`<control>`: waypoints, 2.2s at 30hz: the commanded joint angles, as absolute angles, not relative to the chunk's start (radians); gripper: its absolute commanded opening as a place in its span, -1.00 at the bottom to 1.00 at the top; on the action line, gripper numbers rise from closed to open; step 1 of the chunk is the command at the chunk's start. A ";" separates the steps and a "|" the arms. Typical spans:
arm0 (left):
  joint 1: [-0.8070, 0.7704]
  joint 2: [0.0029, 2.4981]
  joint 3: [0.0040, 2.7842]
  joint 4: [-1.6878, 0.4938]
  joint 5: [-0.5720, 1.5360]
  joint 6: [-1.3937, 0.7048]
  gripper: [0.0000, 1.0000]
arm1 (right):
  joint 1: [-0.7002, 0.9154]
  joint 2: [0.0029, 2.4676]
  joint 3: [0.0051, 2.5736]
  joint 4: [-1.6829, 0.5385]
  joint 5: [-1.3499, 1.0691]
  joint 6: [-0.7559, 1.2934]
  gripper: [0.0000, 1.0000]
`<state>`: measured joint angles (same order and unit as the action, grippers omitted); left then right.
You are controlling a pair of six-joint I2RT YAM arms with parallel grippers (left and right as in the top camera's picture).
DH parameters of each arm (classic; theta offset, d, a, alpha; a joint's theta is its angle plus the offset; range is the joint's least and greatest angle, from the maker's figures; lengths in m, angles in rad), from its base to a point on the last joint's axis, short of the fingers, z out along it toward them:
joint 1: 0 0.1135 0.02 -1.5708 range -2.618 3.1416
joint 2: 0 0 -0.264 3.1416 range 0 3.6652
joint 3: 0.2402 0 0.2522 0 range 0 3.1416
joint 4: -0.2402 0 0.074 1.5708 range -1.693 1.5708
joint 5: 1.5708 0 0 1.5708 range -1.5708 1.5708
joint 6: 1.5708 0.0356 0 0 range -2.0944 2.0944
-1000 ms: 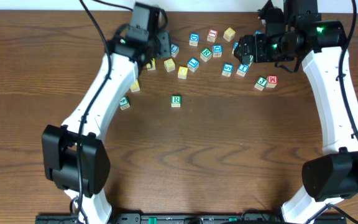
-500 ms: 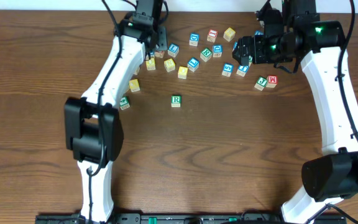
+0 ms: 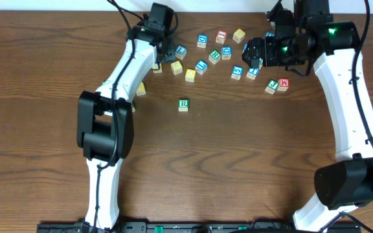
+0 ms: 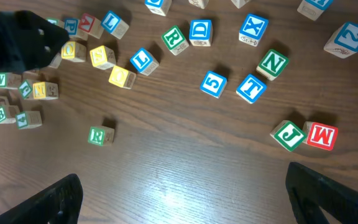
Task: Spell out ROBOT
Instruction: 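Move the left gripper back to the yellow O block and grasp it, then place the yellow O block to the right of the R block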
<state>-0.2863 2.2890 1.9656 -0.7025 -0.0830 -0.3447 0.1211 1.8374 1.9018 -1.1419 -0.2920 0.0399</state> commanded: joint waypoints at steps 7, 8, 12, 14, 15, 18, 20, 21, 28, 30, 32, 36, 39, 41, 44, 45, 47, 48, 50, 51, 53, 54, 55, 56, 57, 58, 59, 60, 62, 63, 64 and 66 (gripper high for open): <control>-0.289 2.357 1.966 -0.712 -0.112 -0.406 0.12 | 0.126 1.835 1.916 -1.151 -0.294 0.029 0.98; -0.289 2.362 1.966 -0.710 -0.116 -0.406 0.12 | 0.126 1.835 1.916 -1.152 -0.294 0.029 0.98; -0.289 2.385 1.966 -0.709 -0.118 -0.406 0.12 | 0.126 1.835 1.916 -1.156 -0.294 0.029 0.98; -0.289 2.397 1.966 -0.709 -0.119 -0.406 0.12 | 0.126 1.835 1.916 -1.158 -0.294 0.029 0.99; -0.289 2.400 1.966 -0.709 -0.120 -0.406 0.12 | 0.126 1.835 1.916 -1.158 -0.294 0.029 0.98; -0.289 2.402 1.965 -0.706 -0.125 -0.406 0.11 | 0.126 1.835 1.916 -1.159 -0.294 0.029 0.99; -0.289 2.402 1.965 -0.699 -0.125 -0.406 0.04 | 0.126 1.835 1.916 -1.159 -0.294 0.029 0.98; -0.289 2.402 1.965 -0.699 -0.125 -0.406 0.00 | 0.126 1.835 1.916 -1.159 -0.294 0.029 0.99; -0.289 2.402 1.966 -0.699 -0.125 -0.406 -0.24 | 0.126 1.835 1.916 -1.160 -0.294 0.029 0.99; -0.289 2.401 1.966 -0.701 -0.124 -0.406 -0.25 | 0.126 1.835 1.916 -1.160 -0.294 0.029 0.98; -0.289 2.401 1.966 -0.704 -0.124 -0.405 -0.27 | 0.126 1.835 1.916 -1.159 -0.294 0.029 0.99; -0.289 2.396 1.966 -0.718 -0.124 -0.406 -0.35 | 0.126 1.835 1.916 -1.159 -0.294 0.028 0.99; -0.289 2.386 1.967 -0.721 -0.125 -0.405 -0.38 | 0.126 1.835 1.916 -1.159 -0.294 0.028 0.99; -0.289 2.374 1.967 -0.721 -0.125 -0.405 -0.38 | 0.126 1.835 1.916 -1.160 -0.294 0.028 0.98; -0.289 2.350 1.967 -0.721 -0.125 -0.402 -0.39 | 0.126 1.835 1.916 -1.160 -0.294 0.028 0.99; -0.289 2.341 1.967 -0.721 -0.125 -0.402 -0.40 | 0.126 1.835 1.916 -1.160 -0.294 0.028 0.98; -0.289 2.325 1.967 -0.722 -0.125 -0.402 -0.40 | 0.126 1.835 1.916 -1.160 -0.294 0.028 0.99; -0.289 2.315 1.967 -0.723 -0.124 -0.402 -0.40 | 0.126 1.835 1.916 -1.160 -0.294 0.028 0.99; -0.289 2.300 1.967 -0.728 -0.124 -0.402 -0.40 | 0.126 1.835 1.916 -1.160 -0.294 0.028 0.98; -0.290 2.289 1.967 -0.732 -0.124 -0.402 -0.40 | 0.126 1.835 1.916 -1.160 -0.294 0.028 0.99; -0.292 2.263 1.967 -0.745 -0.123 -0.402 -0.41 | 0.126 1.835 1.916 -1.159 -0.294 0.028 0.98; -0.294 2.252 1.967 -0.753 -0.123 -0.402 -0.40 | 0.126 1.835 1.916 -1.159 -0.294 0.028 0.99; -0.294 2.238 1.967 -0.760 -0.118 -0.402 -0.40 | 0.126 1.835 1.916 -1.159 -0.293 0.028 0.98; -0.296 2.228 1.967 -0.770 -0.111 -0.403 -0.40 | 0.126 1.835 1.916 -1.159 -0.290 0.028 0.99; -0.299 2.214 1.968 -0.781 -0.098 -0.402 -0.40 | 0.126 1.835 1.916 -1.159 -0.286 0.028 0.98; -0.303 2.202 1.967 -0.796 -0.086 -0.402 -0.41 | 0.126 1.835 1.916 -1.159 -0.281 0.028 0.88; -0.307 2.192 1.967 -0.809 -0.073 -0.402 -0.41 | 0.125 1.835 1.916 -1.159 -0.274 0.028 0.80; -0.313 2.184 1.967 -0.825 -0.057 -0.402 -0.40 | 0.123 1.835 1.916 -1.159 -0.269 0.029 0.79; -0.329 2.175 1.967 -0.859 -0.020 -0.402 -0.40 | 0.117 1.835 1.916 -1.157 -0.268 0.030 0.81; -0.337 2.175 1.967 -0.874 -0.004 -0.403 -0.40 | 0.114 1.835 1.916 -1.155 -0.268 0.030 0.85; -0.346 2.175 1.967 -0.891 0.017 -0.403 -0.41 | 0.111 1.835 1.916 -1.152 -0.268 0.030 0.87; -0.369 2.175 1.967 -0.930 0.038 -0.406 -0.40 | 0.098 1.835 1.916 -1.147 -0.251 0.060 0.91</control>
<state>-0.3332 2.1860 1.9656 -0.8906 -0.0315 -0.4000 0.1162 1.8374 1.9018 -1.1526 -0.2752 0.0399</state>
